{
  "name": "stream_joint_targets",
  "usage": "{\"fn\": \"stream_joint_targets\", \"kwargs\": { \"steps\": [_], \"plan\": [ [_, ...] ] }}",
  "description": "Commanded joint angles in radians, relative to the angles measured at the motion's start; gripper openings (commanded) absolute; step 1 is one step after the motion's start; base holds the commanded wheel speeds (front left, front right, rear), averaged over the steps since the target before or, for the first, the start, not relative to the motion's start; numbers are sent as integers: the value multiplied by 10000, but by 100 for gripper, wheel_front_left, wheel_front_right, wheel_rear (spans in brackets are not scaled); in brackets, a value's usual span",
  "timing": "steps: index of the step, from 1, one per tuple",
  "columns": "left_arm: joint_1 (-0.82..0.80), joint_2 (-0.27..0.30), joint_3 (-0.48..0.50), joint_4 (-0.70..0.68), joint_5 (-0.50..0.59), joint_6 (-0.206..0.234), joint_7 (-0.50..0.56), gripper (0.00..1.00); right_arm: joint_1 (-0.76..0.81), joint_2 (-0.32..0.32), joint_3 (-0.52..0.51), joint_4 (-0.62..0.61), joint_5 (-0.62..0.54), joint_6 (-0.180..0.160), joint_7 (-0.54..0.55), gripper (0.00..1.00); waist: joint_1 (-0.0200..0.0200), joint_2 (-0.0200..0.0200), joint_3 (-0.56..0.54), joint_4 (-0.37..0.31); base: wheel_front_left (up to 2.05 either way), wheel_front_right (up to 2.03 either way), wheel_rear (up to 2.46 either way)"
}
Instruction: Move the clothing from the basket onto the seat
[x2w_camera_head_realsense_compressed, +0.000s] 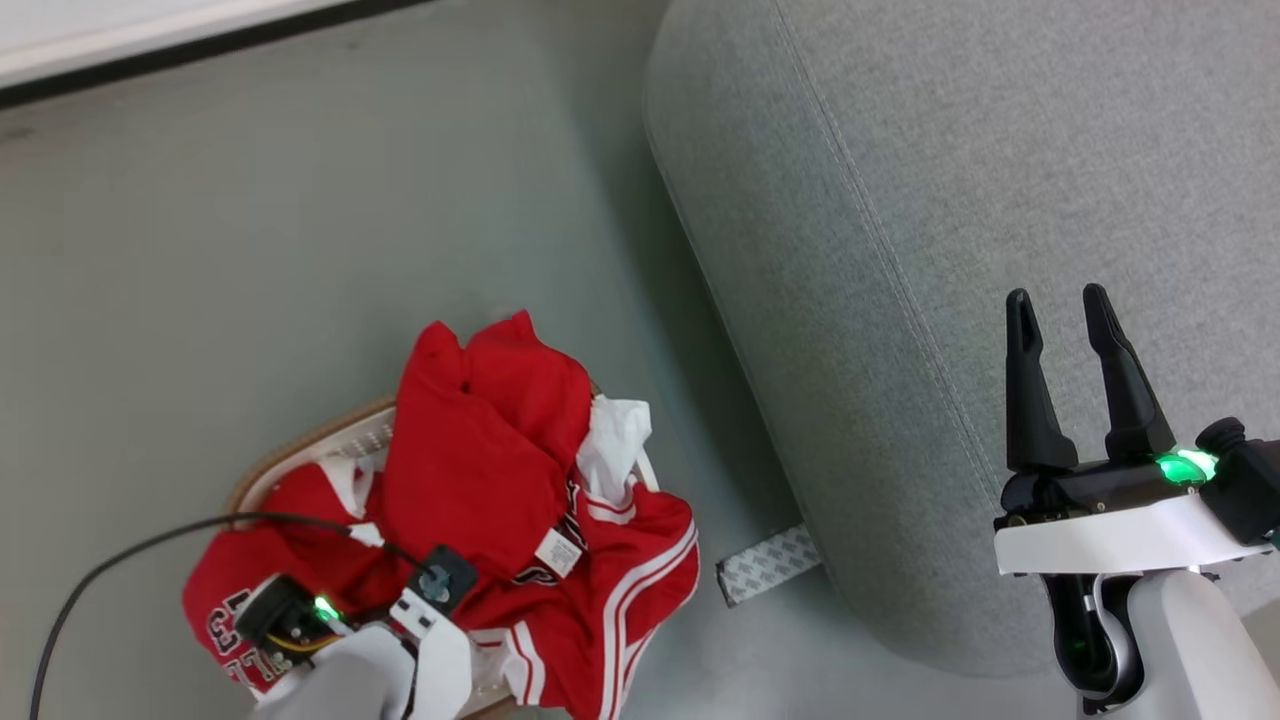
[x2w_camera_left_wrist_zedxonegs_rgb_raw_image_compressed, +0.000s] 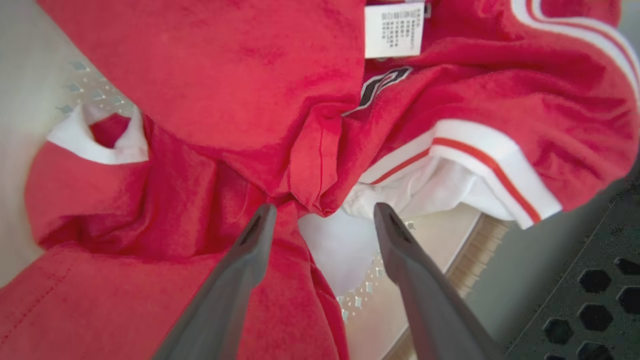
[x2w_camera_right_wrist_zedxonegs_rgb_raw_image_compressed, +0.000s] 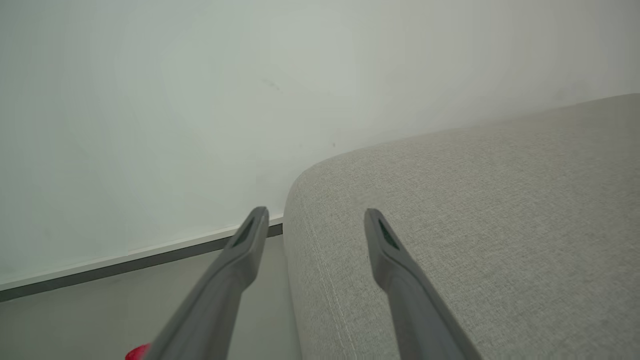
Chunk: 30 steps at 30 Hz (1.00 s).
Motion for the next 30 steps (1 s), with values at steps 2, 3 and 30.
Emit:
{"fn": "stream_joint_targets", "kwargs": {
  "steps": [2,3,30],
  "plan": [
    [-370,243,-607,203,-150,23,425,100,-211,1,45,-58,190,-21,-1,100,-2,-1,496,-294,0,0,0],
    [-478,300,-866,251,-100,23,572,100,-244,2,65,-79,222,-21,-1,100,-2,-1,602,-340,0,0,0],
    [-1633,1957,-4178,442,-1308,21,2579,0,-705,1,466,-65,827,-21,-1,100,-2,-1,2065,-1015,0,0,0]
  ]
}}
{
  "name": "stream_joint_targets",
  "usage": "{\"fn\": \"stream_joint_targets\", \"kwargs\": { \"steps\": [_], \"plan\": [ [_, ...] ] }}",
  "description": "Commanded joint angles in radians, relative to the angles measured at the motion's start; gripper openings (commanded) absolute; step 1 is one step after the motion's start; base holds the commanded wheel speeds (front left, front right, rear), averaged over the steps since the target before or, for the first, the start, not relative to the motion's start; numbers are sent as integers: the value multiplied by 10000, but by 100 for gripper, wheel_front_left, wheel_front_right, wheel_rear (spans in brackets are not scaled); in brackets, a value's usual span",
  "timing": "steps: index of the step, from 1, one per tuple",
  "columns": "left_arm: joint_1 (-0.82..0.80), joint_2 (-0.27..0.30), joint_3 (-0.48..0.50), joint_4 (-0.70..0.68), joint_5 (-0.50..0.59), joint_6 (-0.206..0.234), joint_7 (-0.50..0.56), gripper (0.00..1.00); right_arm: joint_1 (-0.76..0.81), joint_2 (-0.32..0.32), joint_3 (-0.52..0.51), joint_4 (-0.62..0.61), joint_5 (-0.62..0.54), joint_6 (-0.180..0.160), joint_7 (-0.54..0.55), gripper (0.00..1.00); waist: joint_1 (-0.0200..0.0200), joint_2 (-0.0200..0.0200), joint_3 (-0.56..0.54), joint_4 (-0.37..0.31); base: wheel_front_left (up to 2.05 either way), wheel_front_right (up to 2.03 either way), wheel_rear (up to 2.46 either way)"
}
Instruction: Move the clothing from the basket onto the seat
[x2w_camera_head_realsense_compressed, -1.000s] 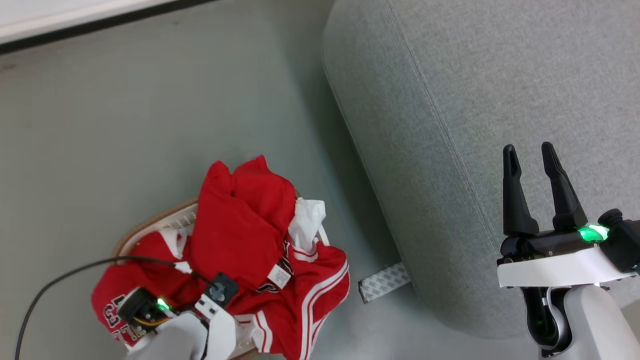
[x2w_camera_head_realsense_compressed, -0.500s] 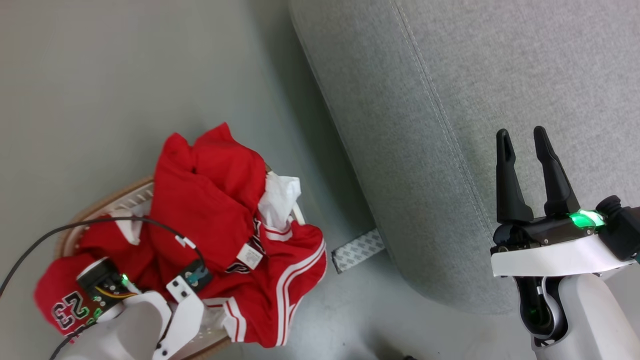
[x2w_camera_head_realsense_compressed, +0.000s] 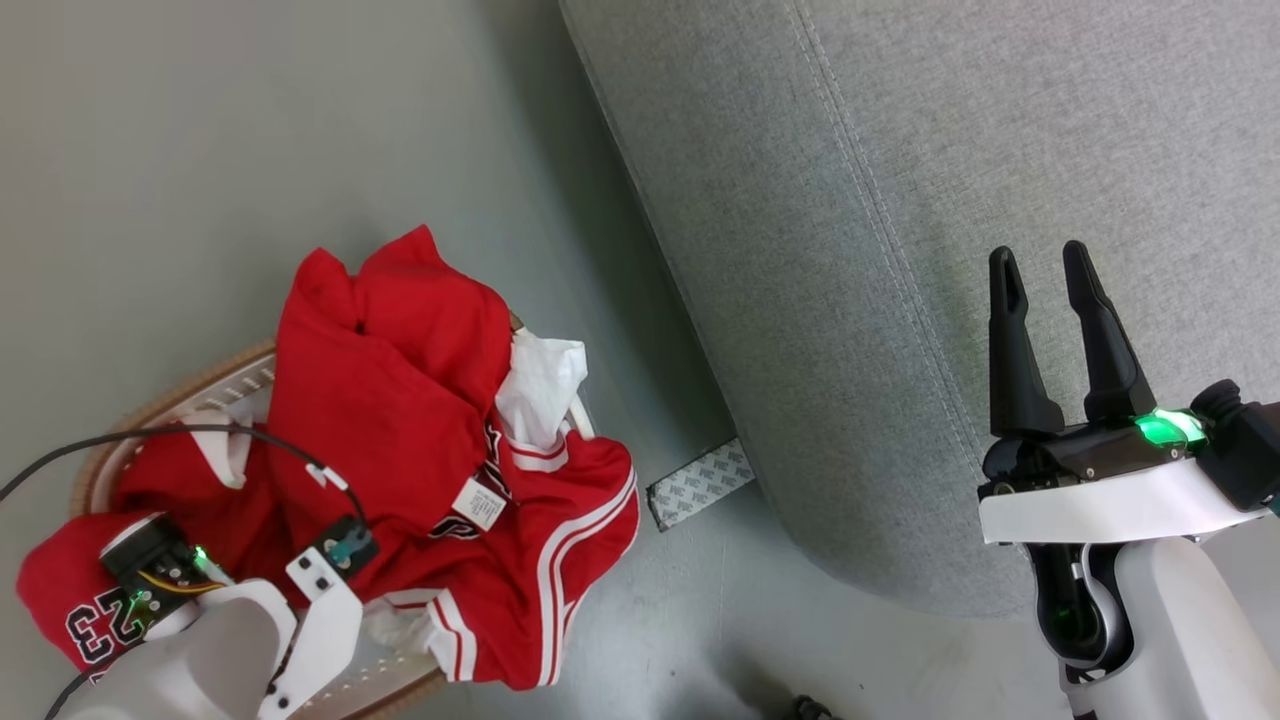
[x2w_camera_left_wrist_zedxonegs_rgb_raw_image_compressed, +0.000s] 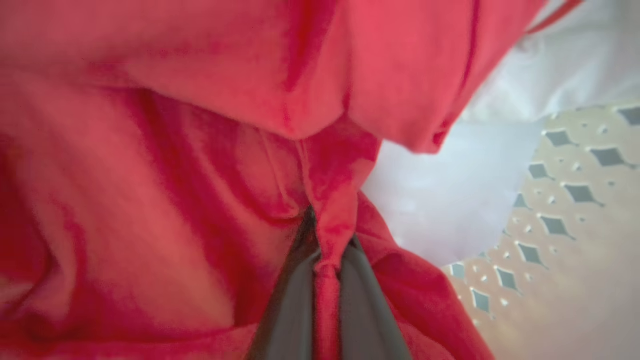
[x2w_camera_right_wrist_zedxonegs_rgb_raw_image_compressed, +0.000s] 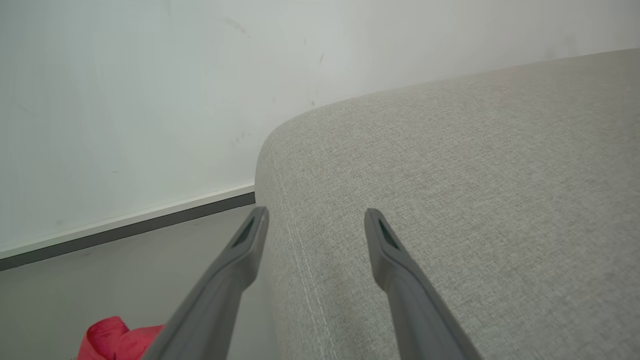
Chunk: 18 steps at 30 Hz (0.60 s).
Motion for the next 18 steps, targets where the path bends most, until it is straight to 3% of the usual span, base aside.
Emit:
{"fn": "stream_joint_targets", "kwargs": {
  "steps": [1,7,18],
  "plan": [
    [-84,76,-69,-28,-252,21,-64,0,-101,-1,2,49,21,-21,-1,100,-1,-1,-64,26,0,0,0],
    [-144,-222,-312,-98,-857,21,-128,0,-136,-1,-36,100,-138,-21,-1,100,-1,-1,-380,143,0,0,0],
    [446,-1074,-401,-103,-1391,20,-1125,0,204,-7,-194,344,-734,-21,-1,100,-1,-1,-2164,865,0,0,0]
  ]
}}
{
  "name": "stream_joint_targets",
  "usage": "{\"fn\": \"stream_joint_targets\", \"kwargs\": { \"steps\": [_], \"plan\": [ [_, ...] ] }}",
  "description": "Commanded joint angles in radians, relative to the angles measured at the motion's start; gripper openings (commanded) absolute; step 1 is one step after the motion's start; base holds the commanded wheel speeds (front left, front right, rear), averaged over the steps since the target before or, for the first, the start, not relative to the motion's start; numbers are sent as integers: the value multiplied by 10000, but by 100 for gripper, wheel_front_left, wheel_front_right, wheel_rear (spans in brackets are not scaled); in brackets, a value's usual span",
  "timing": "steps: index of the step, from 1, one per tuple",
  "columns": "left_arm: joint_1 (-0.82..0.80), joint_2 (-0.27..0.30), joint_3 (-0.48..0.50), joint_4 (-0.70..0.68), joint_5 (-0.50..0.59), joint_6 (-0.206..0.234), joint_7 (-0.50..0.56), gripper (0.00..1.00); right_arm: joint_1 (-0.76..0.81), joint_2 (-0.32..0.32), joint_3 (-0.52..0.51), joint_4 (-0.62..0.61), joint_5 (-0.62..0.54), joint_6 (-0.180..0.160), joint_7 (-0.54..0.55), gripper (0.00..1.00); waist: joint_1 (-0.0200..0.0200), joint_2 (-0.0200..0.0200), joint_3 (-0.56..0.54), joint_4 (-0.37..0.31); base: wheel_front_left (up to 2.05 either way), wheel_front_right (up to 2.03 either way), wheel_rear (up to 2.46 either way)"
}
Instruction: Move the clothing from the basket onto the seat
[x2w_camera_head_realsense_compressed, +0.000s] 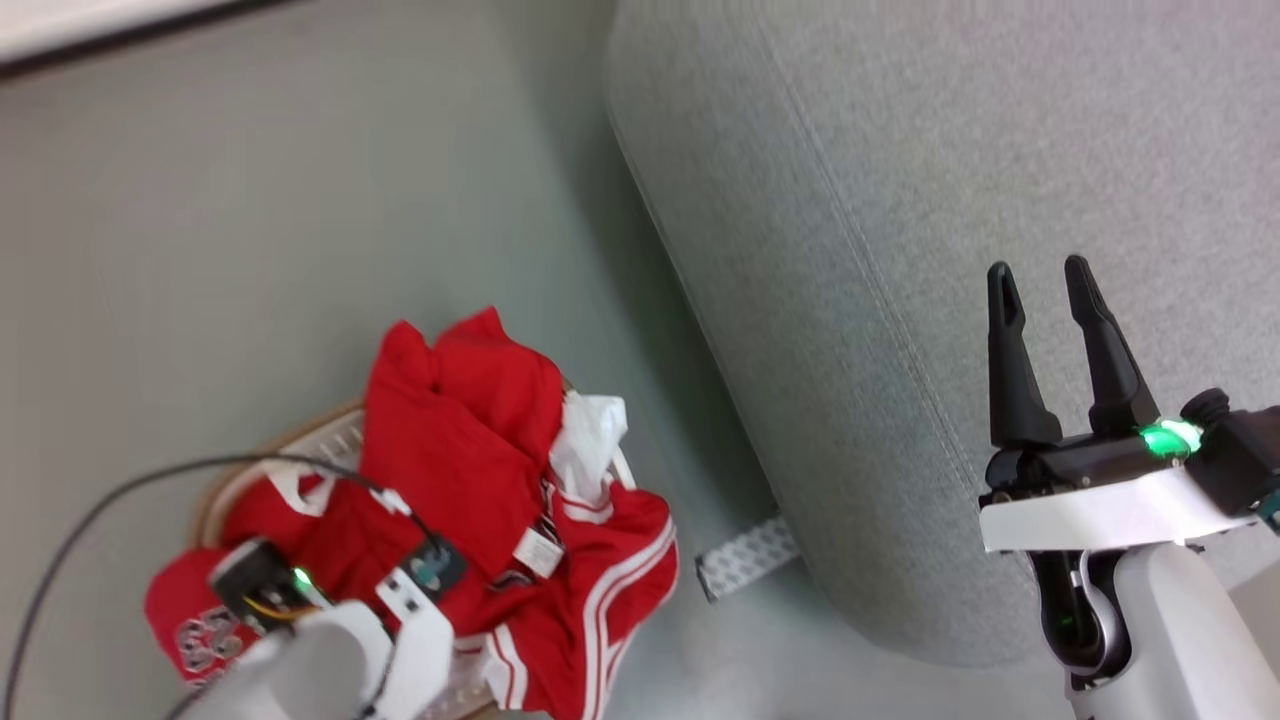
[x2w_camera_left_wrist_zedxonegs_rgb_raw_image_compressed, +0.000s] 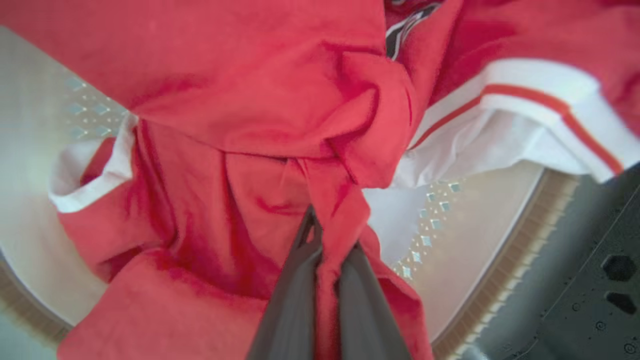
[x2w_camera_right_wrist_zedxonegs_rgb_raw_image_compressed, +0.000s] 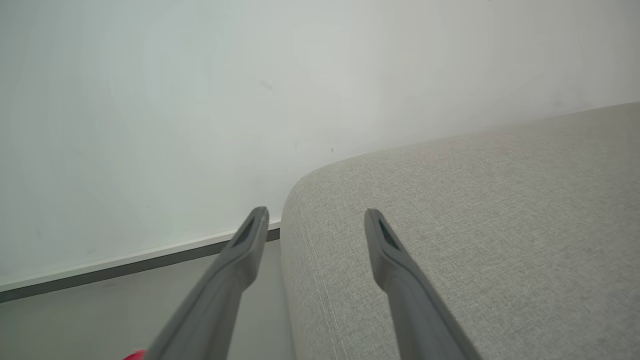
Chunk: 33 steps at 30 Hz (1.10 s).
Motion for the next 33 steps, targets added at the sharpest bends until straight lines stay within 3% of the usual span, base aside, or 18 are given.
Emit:
{"fn": "stream_joint_targets", "kwargs": {
  "steps": [1,14,25,33],
  "plan": [
    [288,-144,-17,-17,-163,20,-239,0,210,-13,-71,83,-190,-21,0,100,0,0,-726,391,0,0,0],
    [1319,-1159,417,13,-1012,218,-1865,0,902,-16,-263,526,-899,-21,-1,100,0,0,-3057,1612,0,0,0],
    [1534,-1531,1103,-238,-2062,103,-3445,0,1502,-197,-282,752,-1048,-21,-1,100,0,0,-4352,2867,0,0,0],
    [1544,-1646,1678,-1269,-2901,18,-4013,0,1829,-328,-143,774,-956,-21,-1,100,0,0,-4889,3649,0,0,0]
  ]
}}
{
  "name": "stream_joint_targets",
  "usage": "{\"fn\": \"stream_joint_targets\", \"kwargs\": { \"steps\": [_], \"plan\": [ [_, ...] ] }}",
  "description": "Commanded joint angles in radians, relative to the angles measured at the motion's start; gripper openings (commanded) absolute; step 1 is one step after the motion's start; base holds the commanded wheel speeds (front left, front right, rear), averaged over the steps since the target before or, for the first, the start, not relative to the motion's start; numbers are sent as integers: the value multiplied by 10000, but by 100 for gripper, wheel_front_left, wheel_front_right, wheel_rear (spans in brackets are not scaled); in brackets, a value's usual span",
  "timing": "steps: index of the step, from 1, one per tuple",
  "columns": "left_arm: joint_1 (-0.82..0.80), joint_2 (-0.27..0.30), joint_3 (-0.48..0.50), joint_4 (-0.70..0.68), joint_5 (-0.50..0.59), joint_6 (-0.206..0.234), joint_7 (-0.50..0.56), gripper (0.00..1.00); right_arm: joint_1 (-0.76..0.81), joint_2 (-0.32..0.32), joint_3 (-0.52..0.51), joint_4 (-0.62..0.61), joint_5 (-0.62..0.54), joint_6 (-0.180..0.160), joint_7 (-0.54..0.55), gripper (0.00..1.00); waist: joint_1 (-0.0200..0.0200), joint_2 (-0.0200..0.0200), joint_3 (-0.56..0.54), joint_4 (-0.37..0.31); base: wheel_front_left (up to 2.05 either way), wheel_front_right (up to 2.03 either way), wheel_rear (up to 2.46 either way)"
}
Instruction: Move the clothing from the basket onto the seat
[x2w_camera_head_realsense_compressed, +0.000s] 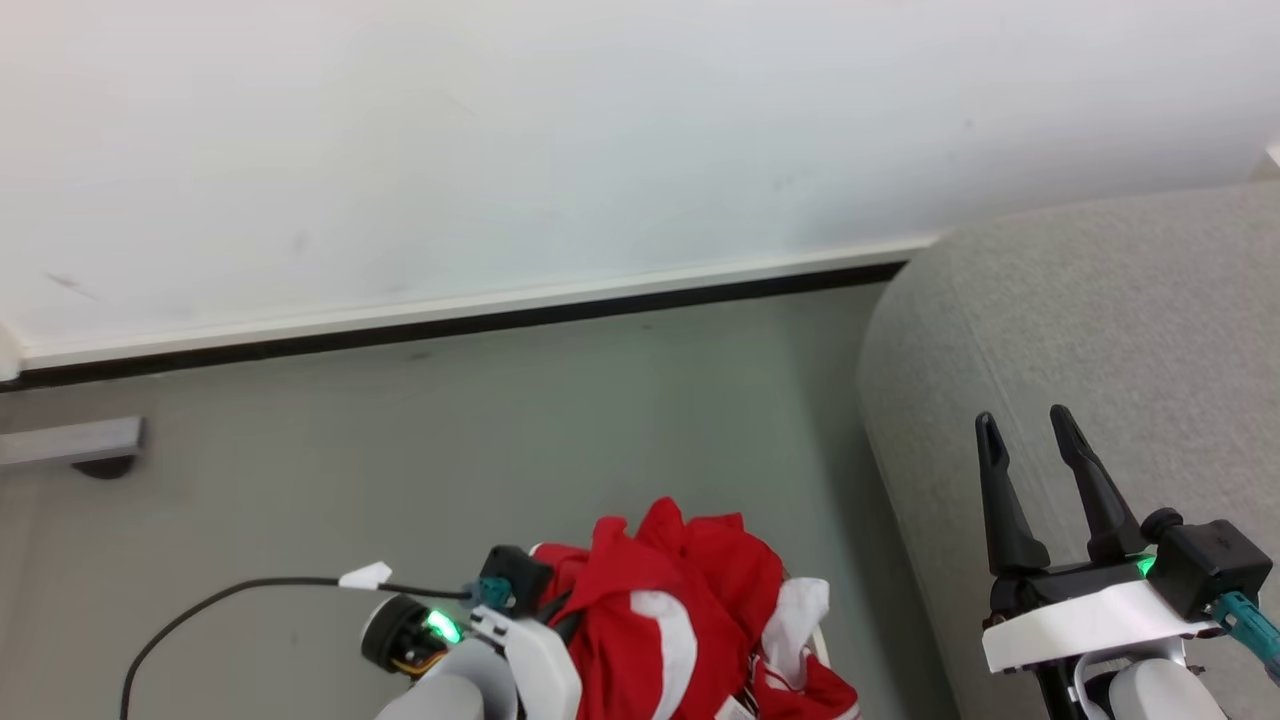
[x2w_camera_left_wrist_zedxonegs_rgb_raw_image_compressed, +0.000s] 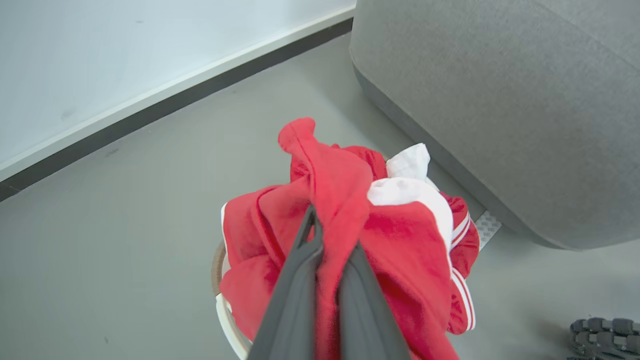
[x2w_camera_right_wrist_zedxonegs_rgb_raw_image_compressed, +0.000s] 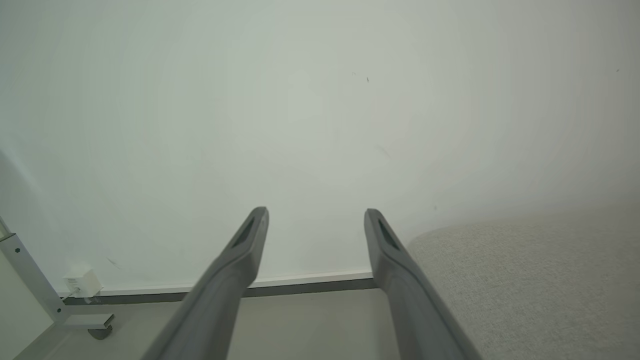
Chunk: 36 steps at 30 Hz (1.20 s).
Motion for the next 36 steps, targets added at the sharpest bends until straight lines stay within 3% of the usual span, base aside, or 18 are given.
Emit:
{"fn": "stream_joint_targets", "kwargs": {
  "steps": [1,9,18,36],
  "plan": [
    [91,17,184,-359,-296,-30,-84,0,199,-107,25,3,48,-21,2,100,2,0,-333,393,0,0,0],
    [58,469,977,-2380,-720,-19,-109,0,421,-123,163,81,94,-21,3,100,2,0,-677,707,0,0,0],
    [571,921,2079,-5019,-774,356,-106,0,611,-133,632,140,246,-21,3,100,2,0,-1015,739,0,0,0],
    [1004,1646,2661,-8546,-1122,989,212,0,666,-250,1777,-388,613,-21,4,100,2,0,-1233,600,0,0,0]
  ]
}}
